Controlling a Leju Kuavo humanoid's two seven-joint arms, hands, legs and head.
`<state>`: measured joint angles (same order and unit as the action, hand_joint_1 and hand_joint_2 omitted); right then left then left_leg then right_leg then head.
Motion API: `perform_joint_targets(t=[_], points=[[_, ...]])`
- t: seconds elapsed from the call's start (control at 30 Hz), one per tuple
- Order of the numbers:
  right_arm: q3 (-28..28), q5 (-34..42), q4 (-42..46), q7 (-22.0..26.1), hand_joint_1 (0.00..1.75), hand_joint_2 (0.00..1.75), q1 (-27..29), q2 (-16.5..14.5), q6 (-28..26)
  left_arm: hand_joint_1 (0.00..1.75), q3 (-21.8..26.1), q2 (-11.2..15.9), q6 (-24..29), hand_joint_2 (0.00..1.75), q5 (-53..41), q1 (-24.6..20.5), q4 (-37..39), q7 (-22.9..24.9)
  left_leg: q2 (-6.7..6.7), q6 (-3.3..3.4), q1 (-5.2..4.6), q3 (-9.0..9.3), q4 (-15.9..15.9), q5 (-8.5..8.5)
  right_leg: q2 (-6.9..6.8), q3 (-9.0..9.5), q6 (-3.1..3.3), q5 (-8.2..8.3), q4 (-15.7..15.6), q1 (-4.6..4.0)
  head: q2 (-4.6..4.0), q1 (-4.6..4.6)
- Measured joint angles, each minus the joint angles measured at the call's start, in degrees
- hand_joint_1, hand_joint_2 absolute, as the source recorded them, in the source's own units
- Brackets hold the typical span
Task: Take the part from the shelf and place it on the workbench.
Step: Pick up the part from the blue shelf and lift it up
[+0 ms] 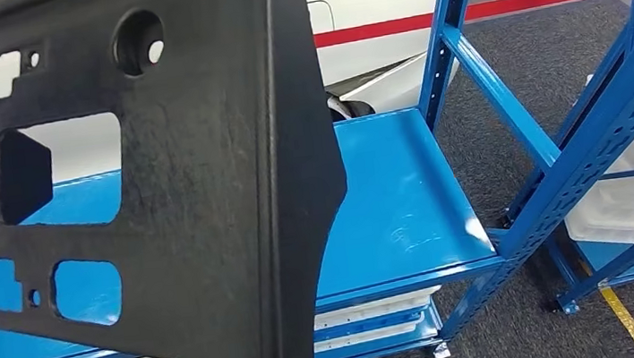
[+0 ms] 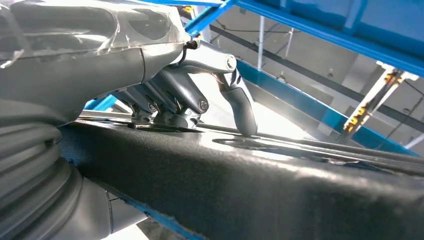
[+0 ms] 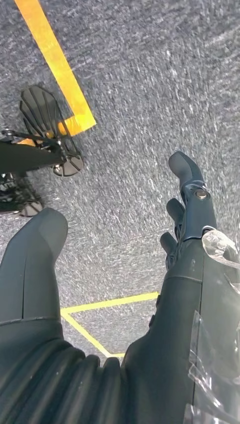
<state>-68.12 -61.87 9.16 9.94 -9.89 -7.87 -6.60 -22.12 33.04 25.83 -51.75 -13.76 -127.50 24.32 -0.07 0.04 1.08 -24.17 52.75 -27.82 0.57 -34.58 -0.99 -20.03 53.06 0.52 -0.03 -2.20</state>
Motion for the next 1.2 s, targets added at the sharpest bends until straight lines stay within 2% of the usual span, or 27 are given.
perform_joint_targets(t=[0.03,0.1,0.13,0.17,0.2,0.27,0.3,0.33,0.37,0.4,0.43,0.5,0.53,0.6,0.67,0.7,0.77,0.8,0.83,0.87,0.9,0.97,1.03,1.07,1.13,1.17,1.2], points=[[-0.04,0.03,0.0,0.04,0.0,1.75,0.01,0.02,0.01,1.75,0.02,-0.02,-0.02,1.75,0.13,-0.06,-0.01,0.13,-0.03,0.2,-0.23,0.74,-1.54,0.14,0.01,-0.1,-0.34,0.42,-0.05,-0.03,0.0,-0.02],[-0.21,0.03,0.0,0.07,0.0,1.75,0.03,0.06,0.01,1.75,0.02,-0.09,-0.04,1.75,0.33,-0.11,-0.02,0.33,-0.07,0.81,-0.38,0.04,-1.63,0.72,0.03,-0.24,-1.07,1.24,-0.32,-0.04,0.0,-0.03],[-0.3,0.03,0.0,0.07,0.0,1.75,0.03,0.11,0.01,1.75,0.01,-0.13,-0.04,1.75,0.43,-0.17,-0.02,0.35,-0.01,1.23,-0.33,-0.44,-1.66,1.13,0.02,-0.56,-1.39,0.91,-0.04,0.01,0.01,-0.04],[-0.36,0.02,0.0,0.05,0.0,1.75,0.02,0.15,0.0,1.75,-0.01,-0.17,-0.03,1.75,0.5,-0.18,-0.02,0.37,0.08,1.75,-0.23,-1.03,-1.68,1.7,-0.02,-1.17,-1.64,-0.46,1.08,0.04,0.01,0.01],[-0.39,0.02,0.0,0.03,0.0,1.75,0.04,0.19,0.0,1.75,-0.02,-0.21,-0.02,1.75,0.55,-0.19,-0.02,0.39,0.16,2.22,-0.13,-1.74,-1.75,2.35,-0.07,-2.17,-1.86,-2.98,3.59,0.08,0.01,0.04],[-0.44,0.01,0.0,-0.02,0.0,1.75,0.07,0.22,0.0,1.75,-0.04,-0.27,0.04,1.75,0.57,-0.1,-0.02,0.43,0.23,2.72,-0.23,-3.25,-1.7,3.56,-0.18,-4.72,-2.14,-9.19,11.84,0.15,0.0,0.13],[-0.48,-0.01,0.0,-0.03,0.0,1.75,0.1,0.22,0.0,1.75,-0.05,-0.29,0.05,1.75,0.58,-0.02,-0.02,0.44,0.23,2.77,-0.3,-4.04,-1.65,4.15,-0.19,-5.55,-2.26,-11.04,15.76,0.16,0.0,0.15],[-0.52,-0.03,0.0,-0.05,0.0,1.75,0.12,0.22,0.0,1.75,-0.06,-0.32,0.07,1.75,0.58,0.06,-0.02,0.44,0.23,2.75,-0.37,-4.72,-1.59,4.71,-0.2,-5.54,-2.29,-11.46,17.99,0.16,0.0,0.15],[-0.59,-0.07,0.0,-0.08,0.0,1.75,0.13,0.23,0.0,1.75,-0.07,-0.33,0.07,1.75,0.58,0.12,-0.02,0.44,0.23,2.69,-0.45,-5.35,-1.52,5.23,-0.2,-4.31,-2.2,-10.59,17.84,0.15,0.0,0.15],[-0.67,-0.13,0.0,-0.09,0.0,1.75,0.13,0.26,0.0,1.75,-0.07,-0.34,0.07,1.75,0.58,0.15,-0.02,0.44,0.22,2.61,-0.54,-5.88,-1.44,5.7,-0.2,-1.88,-1.96,-9.04,15.23,0.11,0.0,0.15],[-0.75,-0.21,0.0,-0.1,0.0,1.75,0.12,0.33,-0.01,1.75,-0.07,-0.36,0.07,1.75,0.57,0.16,-0.02,0.45,0.21,2.5,-0.6,-6.27,-1.38,6.12,-0.16,1.43,-1.56,-7.59,10.92,0.0,0.0,0.15],[-0.86,-0.35,0.0,-0.1,0.0,1.75,0.09,0.57,-0.02,1.75,-0.07,-0.38,0.07,1.75,0.54,0.17,-0.02,0.46,0.25,2.08,-0.83,-6.91,-1.27,6.85,-0.14,7.51,-0.74,-6.61,1.82,-0.33,0.01,0.15],[-0.89,-0.39,0.0,-0.1,0.0,1.75,0.08,0.66,-0.02,1.75,-0.07,-0.39,0.07,1.75,0.51,0.16,-0.02,0.47,0.32,1.77,-0.85,-7.14,-1.24,7.21,-0.11,8.99,-0.46,-6.81,-0.77,-0.51,0.01,0.15],[-0.92,-0.4,-0.01,-0.11,0.0,1.75,0.08,0.7,-0.02,1.75,-0.06,-0.39,0.07,1.75,0.46,0.17,-0.02,0.51,0.48,1.02,-0.79,-7.53,-1.27,7.95,-0.11,9.17,-0.06,-6.69,-2.2,-0.55,0.01,0.15],[-0.94,-0.42,-0.04,-0.13,0.0,1.75,0.05,0.62,-0.02,1.75,-0.02,-0.38,0.06,1.75,0.38,0.21,-0.02,0.55,0.47,0.4,-0.61,-8.5,0.2,6.5,-0.31,8.37,0.57,-5.7,-2.36,-0.28,0.0,0.08],[-0.96,-0.42,-0.06,-0.13,0.0,1.75,0.05,0.6,-0.05,1.75,0.0,-0.37,0.05,1.75,0.34,0.23,-0.02,0.55,0.43,0.13,-0.51,-9.55,2.66,4.26,-0.49,7.81,0.88,-5.11,-2.47,-0.09,0.0,0.02],[-1.02,-0.42,-0.07,-0.14,0.0,1.75,0.04,0.62,-0.13,1.75,0.0,-0.37,0.05,1.75,0.29,0.34,-0.02,0.58,0.4,-0.43,-0.19,-12.34,10.89,-1.54,-0.72,6.39,1.26,-3.99,-2.44,-0.07,0.0,-0.1],[-1.06,-0.42,-0.08,-0.15,0.0,1.75,0.06,0.63,-0.16,1.75,-0.01,-0.37,0.05,1.75,0.27,0.42,-0.02,0.63,0.4,-0.72,-0.08,-13.38,14.82,-3.37,-0.77,5.63,1.24,-3.45,-2.4,-0.07,0.01,-0.13],[-1.1,-0.42,-0.08,-0.15,0.0,1.75,0.08,0.63,-0.17,1.75,-0.02,-0.38,0.04,1.75,0.24,0.49,-0.02,0.7,0.4,-0.95,0.04,-13.62,17.18,-3.85,-0.79,4.85,1.18,-2.9,-2.33,-0.07,0.0,-0.14],[-1.14,-0.43,-0.1,-0.15,0.0,1.75,0.09,0.63,-0.17,1.75,-0.02,-0.38,0.03,1.75,0.2,0.52,-0.02,0.79,0.4,-1.12,0.14,-12.76,17.26,-3.03,-0.79,4.06,1.06,-2.38,-2.22,-0.04,0.01,-0.14],[-1.16,-0.44,-0.12,-0.15,0.0,1.75,0.09,0.62,-0.17,1.75,-0.02,-0.38,0.02,1.75,0.15,0.53,-0.02,0.88,0.41,-1.24,0.26,-10.77,14.97,-1.39,-0.77,3.29,0.88,-1.91,-2.02,0.01,0.0,-0.14],[-1.19,-0.46,-0.18,-0.14,0.0,1.75,0.08,0.6,-0.17,1.75,-0.02,-0.37,-0.01,1.75,0.0,0.49,-0.02,1.12,0.41,-1.29,0.36,-4.63,6.02,1.1,-0.65,1.91,0.35,-1.16,-1.36,0.01,0.01,-0.15],[-1.22,-0.49,-0.2,-0.11,0.0,1.75,0.08,0.6,-0.17,1.75,0.01,-0.37,-0.03,1.75,-0.14,0.58,-0.02,1.35,0.23,-0.67,0.17,-0.73,-0.5,1.2,-0.53,1.12,-0.3,-0.47,-0.85,-0.14,0.0,-0.15],[-1.23,-0.52,-0.2,-0.1,0.0,1.75,0.11,0.61,-0.17,1.75,0.02,-0.37,-0.05,1.75,-0.16,0.67,-0.02,1.43,0.12,-0.25,-0.02,-0.33,-1.52,0.97,-0.5,0.92,-0.62,-0.07,-0.8,-0.22,0.0,-0.15],[-1.28,-0.62,-0.2,-0.13,0.0,1.75,0.18,0.66,-0.19,1.75,0.01,-0.35,-0.18,1.75,-0.2,0.84,-0.01,1.48,0.13,0.78,-0.04,-1.19,-1.42,1.61,-0.41,0.48,-1.28,0.19,-0.6,-0.15,-0.01,-0.09],[-1.3,-0.67,-0.2,-0.15,0.0,1.75,0.2,0.69,-0.19,1.75,0.0,-0.34,-0.32,1.75,-0.2,0.88,0.0,1.47,0.2,1.38,0.0,-1.74,-1.36,2.1,-0.38,-0.08,-1.59,-1.03,0.44,-0.06,-0.01,-0.04],[-1.31,-0.7,-0.2,-0.17,0.0,1.75,0.22,0.72,-0.2,1.75,-0.01,-0.34,-0.46,1.75,-0.19,0.93,0.01,1.48,0.28,1.94,0.06,-2.38,-1.4,2.68,-0.35,-1.0,-1.86,-3.35,2.74,0.03,-0.01,0.01]])
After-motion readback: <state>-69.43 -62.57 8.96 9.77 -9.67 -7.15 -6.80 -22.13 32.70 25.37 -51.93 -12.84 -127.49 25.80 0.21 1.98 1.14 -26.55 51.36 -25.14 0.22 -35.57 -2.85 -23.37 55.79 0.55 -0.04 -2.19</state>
